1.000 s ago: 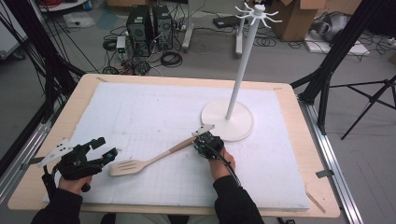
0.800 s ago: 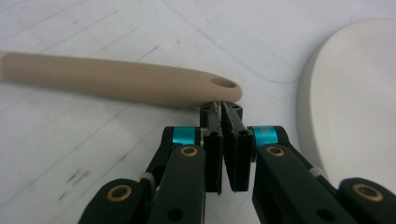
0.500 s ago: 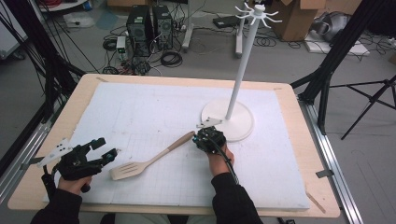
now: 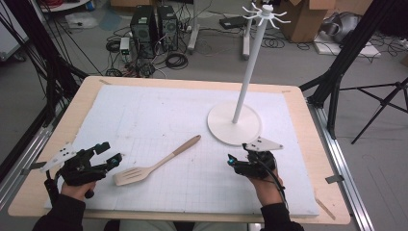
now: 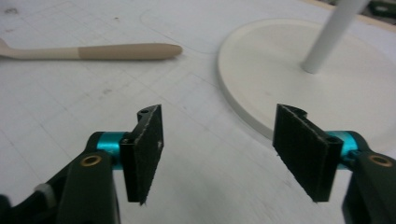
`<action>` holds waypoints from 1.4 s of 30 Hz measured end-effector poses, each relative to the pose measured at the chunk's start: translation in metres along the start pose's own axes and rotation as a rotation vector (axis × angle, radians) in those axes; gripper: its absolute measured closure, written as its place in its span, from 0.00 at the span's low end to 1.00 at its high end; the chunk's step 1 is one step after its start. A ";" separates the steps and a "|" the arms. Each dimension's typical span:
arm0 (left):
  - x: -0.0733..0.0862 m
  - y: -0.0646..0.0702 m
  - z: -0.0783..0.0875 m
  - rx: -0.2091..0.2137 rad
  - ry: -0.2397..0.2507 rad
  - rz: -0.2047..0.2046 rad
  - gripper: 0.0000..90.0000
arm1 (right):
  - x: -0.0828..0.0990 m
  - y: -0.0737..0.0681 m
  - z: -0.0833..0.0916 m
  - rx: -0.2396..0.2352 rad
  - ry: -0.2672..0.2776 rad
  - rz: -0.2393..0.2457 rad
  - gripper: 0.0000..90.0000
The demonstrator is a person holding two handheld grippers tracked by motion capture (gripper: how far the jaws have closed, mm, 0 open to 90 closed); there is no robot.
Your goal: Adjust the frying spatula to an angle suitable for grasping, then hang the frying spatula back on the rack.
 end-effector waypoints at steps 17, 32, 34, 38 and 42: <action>-0.001 0.006 -0.007 0.035 -0.004 -0.005 0.26 | 0.014 0.020 0.023 0.045 0.079 -0.031 0.23; 0.000 0.008 -0.009 0.037 -0.011 -0.010 0.26 | 0.016 0.024 0.028 0.055 0.090 -0.047 0.23; 0.000 0.009 -0.009 0.034 -0.015 -0.016 0.27 | 0.016 0.023 0.028 0.055 0.091 -0.043 0.23; 0.002 0.008 -0.012 0.024 -0.045 -0.031 0.28 | 0.017 0.022 0.028 0.054 0.085 -0.054 0.23; 0.001 0.010 -0.012 0.017 -0.080 -0.070 0.31 | 0.018 0.023 0.028 0.057 0.082 -0.054 0.23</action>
Point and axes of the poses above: each handheld gripper's, and its own axes: z roughly backward along the jaws, x roughly out of its underside, y roughly to its right, the point moved 8 cm from there along -z, roughly forward along the jaws, and after that the axes turned 1 degree about -x, right-handed, at the moved point
